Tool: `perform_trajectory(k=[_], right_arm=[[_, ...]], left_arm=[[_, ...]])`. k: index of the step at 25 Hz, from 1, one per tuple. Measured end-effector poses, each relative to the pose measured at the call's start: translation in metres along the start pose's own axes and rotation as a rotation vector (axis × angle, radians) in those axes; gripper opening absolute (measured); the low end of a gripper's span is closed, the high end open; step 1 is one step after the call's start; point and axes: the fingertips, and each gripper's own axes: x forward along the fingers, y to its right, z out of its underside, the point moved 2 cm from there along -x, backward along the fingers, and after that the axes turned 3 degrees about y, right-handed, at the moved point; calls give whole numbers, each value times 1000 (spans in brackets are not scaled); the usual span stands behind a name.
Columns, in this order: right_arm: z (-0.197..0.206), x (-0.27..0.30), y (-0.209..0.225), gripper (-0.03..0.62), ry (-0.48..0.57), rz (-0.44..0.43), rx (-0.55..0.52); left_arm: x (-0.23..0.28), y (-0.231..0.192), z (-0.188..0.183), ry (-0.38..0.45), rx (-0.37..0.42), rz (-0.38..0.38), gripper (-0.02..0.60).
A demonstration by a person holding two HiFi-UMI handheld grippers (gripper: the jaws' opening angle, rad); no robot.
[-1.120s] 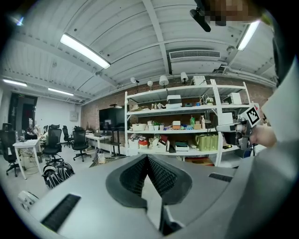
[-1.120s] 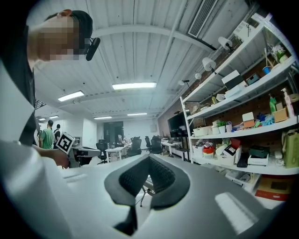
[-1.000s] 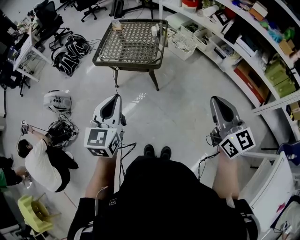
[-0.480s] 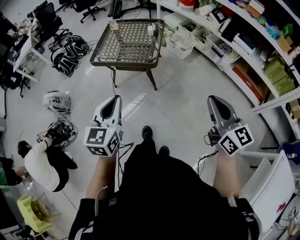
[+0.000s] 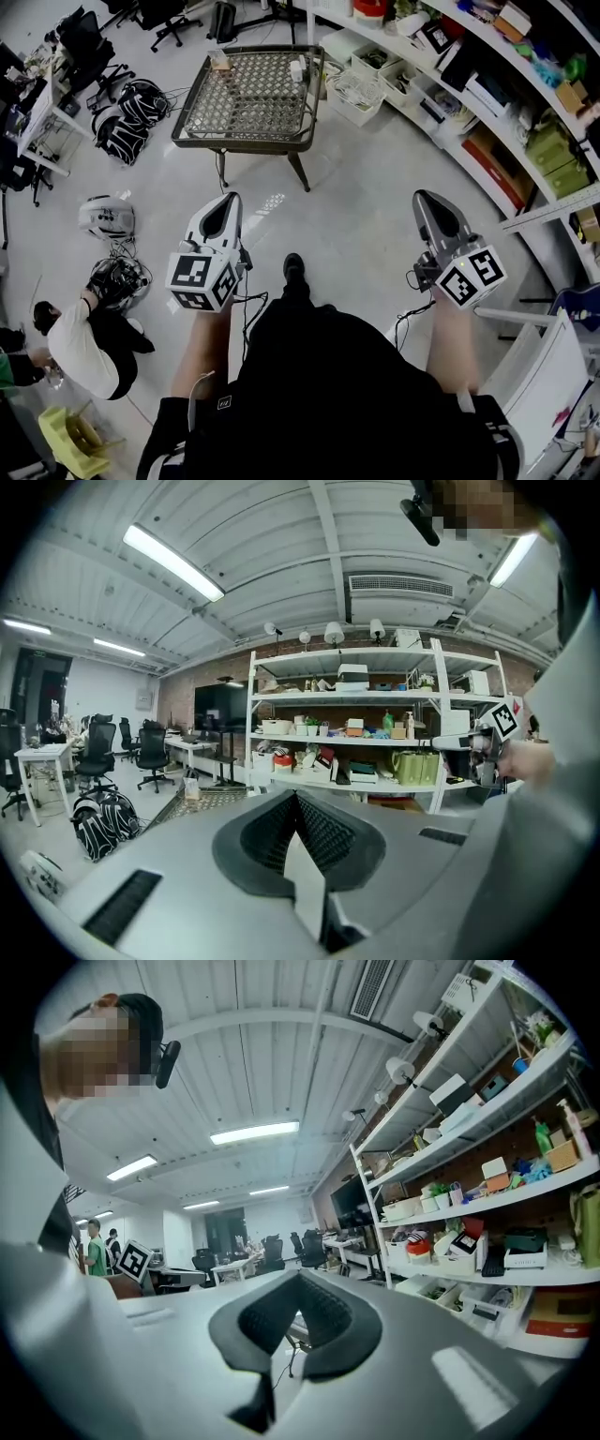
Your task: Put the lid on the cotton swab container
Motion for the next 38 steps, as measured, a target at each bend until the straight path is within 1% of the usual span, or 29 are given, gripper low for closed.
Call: perform_trajectory(k=[5, 10, 17, 21, 26, 31, 35, 38], right_arm=[[1, 44, 14, 9, -18, 9, 19], [0, 94, 17, 9, -31, 10, 18], [-1, 154, 14, 9, -39, 20, 30], [-5, 184, 7, 9, -29, 16, 36], [-6, 209, 2, 9, -36, 1, 27], [-3, 231, 9, 9, -33, -17, 27], [-1, 249, 23, 9, -36, -22, 40], [3, 269, 31, 9, -42, -50, 48]], left_arm=[[41, -27, -2, -14, -14, 26, 6], [77, -59, -7, -12, -36, 48, 6], [107, -114, -10, 0, -65, 52, 6], [121, -137, -13, 13, -70, 58, 6], [130, -152, -20, 39, -70, 63, 6], [142, -164, -16, 29, -81, 53, 6], [153, -169, -14, 15, -86, 45, 6], [162, -175, -8, -4, -93, 29, 6]])
